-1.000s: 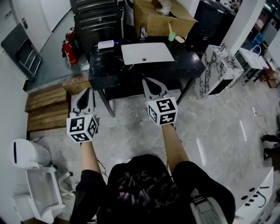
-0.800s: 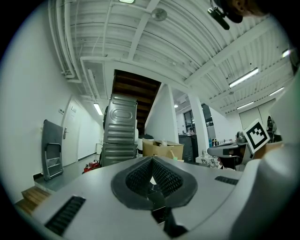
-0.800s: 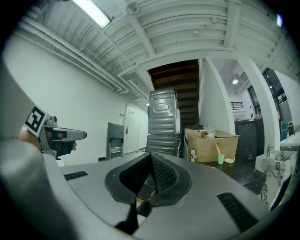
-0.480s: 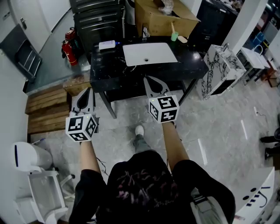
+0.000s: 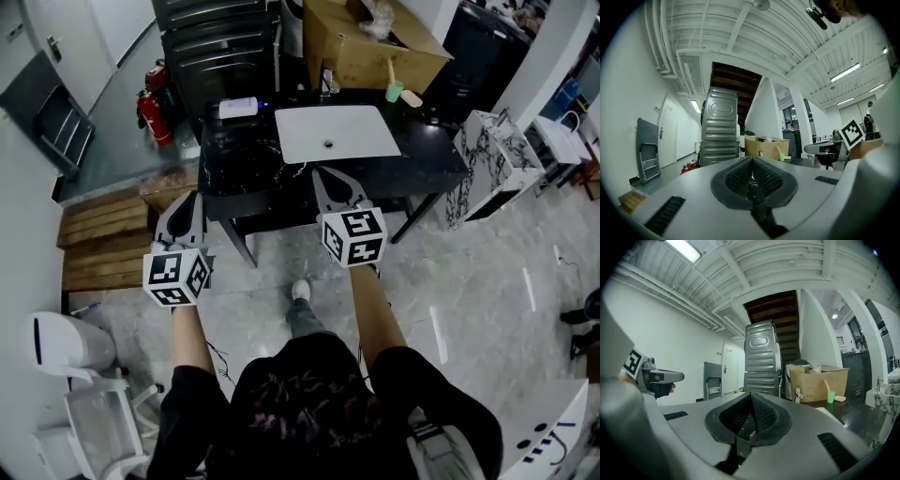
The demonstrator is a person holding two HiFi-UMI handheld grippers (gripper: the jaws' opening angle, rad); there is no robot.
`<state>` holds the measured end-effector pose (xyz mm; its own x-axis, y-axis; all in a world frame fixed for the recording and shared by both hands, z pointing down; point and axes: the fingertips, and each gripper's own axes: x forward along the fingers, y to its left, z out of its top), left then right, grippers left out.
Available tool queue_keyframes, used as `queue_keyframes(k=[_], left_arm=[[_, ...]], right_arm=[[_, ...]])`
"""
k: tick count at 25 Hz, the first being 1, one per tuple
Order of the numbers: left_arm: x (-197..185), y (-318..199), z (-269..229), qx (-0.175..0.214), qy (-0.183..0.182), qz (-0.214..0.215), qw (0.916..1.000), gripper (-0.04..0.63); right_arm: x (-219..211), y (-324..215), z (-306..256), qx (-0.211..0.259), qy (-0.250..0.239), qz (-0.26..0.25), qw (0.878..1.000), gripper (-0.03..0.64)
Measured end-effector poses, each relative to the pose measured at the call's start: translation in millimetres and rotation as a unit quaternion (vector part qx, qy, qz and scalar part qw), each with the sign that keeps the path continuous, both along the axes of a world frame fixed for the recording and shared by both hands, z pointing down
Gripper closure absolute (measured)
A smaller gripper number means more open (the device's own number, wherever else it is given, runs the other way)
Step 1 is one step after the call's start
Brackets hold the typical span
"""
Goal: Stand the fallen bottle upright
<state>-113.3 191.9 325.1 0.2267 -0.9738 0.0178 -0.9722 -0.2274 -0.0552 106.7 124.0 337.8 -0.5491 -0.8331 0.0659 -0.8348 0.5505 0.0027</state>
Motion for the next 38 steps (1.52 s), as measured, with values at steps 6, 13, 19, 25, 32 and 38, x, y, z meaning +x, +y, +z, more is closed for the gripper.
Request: queue_keyframes(k=[6, 13, 19, 25, 32, 38], left_arm=[[-12.6, -75.0, 22.4, -0.022, -0.012, -0.006, 0.9997, 0.580], [-22.4, -172.8, 38.5, -0.052, -0.017, -0.010, 0.9985, 0.580], [-33.1, -246.4, 38.9, -0.064, -0.030, -0.027, 0.9971, 0.580], [-36.3, -286.3, 45.9, -0.078, -0.037, -0.040, 0.9954, 0.580], [-36.2, -310.4, 39.8, -0.084, -0.049, -0.043, 0.9943, 0.580], [-39.3, -326.2, 39.6, -0.082, -0.051, -0.038, 0.9946, 0.580]], right_arm=[[-16.8, -76.8, 19.4, -0.015, 0.004, -0.012, 1.000, 0.604], [-30.9, -181.2, 28.1, -0.032, 0.006, -0.022, 0.999, 0.604], [-48.2, -265.8, 31.3, -0.040, 0.007, -0.043, 0.998, 0.604], [-61.7, -314.3, 33.7, -0.048, 0.007, -0.063, 0.997, 0.604], [-65.4, -335.1, 35.0, -0.058, 0.002, -0.072, 0.996, 0.604], [-69.1, -345.6, 36.3, -0.059, 0.005, -0.072, 0.996, 0.604]])
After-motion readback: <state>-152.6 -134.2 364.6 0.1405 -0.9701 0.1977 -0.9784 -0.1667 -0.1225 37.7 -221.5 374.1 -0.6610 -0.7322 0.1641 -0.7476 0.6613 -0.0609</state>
